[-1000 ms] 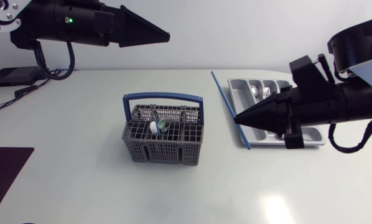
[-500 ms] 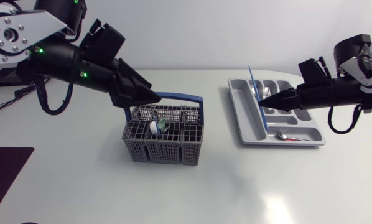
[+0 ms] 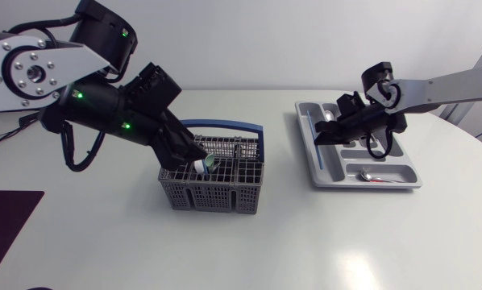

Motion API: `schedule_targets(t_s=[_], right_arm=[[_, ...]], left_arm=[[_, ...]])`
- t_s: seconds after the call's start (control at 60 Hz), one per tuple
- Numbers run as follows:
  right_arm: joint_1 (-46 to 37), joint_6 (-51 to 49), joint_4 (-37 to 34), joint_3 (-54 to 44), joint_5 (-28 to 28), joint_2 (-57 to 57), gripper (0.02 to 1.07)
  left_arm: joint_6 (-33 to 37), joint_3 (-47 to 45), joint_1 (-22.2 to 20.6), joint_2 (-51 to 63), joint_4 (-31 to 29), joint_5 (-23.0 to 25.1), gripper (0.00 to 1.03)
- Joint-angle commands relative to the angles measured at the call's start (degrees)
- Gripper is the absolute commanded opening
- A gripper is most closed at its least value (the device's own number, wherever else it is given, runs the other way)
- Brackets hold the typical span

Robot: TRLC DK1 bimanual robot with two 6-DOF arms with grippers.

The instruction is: Unload the cutlery basket into the drawer organizer.

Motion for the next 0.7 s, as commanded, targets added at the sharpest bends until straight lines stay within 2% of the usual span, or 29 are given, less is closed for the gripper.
schedule_targets(t_s=[0.0,0.067,0.183,0.267,0.4,0.45,0.55,0.683], right_arm=[[0.6,3.56,0.06,3.12,2.6,4.21,0.08],[0.69,4.17,0.15,4.53,5.68,6.23,0.1],[-0.01,4.53,-0.47,7.52,7.35,10.27,0.12],[-0.19,4.53,-0.55,8.57,8.05,11.85,0.29],[-0.71,4.17,-0.82,9.63,8.58,12.82,0.66],[-0.71,3.91,-0.9,9.45,8.49,12.73,0.76],[-0.63,3.21,-1.52,8.92,8.4,11.68,0.9],[-0.27,2.24,-1.52,6.73,8.4,9.13,0.95]], left_arm=[[-2.64,-0.51,-0.78,1.64,-0.45,-1.27,0.77],[-3.43,-0.43,-1.22,1.9,-0.45,-2.67,0.77],[-5.01,-0.51,-2.19,2.34,-0.36,-5.4,0.78],[-5.72,-0.78,-2.28,2.43,-0.18,-6.54,0.78],[-6.86,-1.04,-2.1,2.17,-0.18,-7.6,0.78],[-7.03,-1.39,-1.92,1.64,-0.18,-7.6,0.78],[-7.12,-2.01,-1.84,0.85,-0.1,-7.6,0.78],[-6.95,-2.71,-1.84,0.5,0.43,-7.6,0.78]])
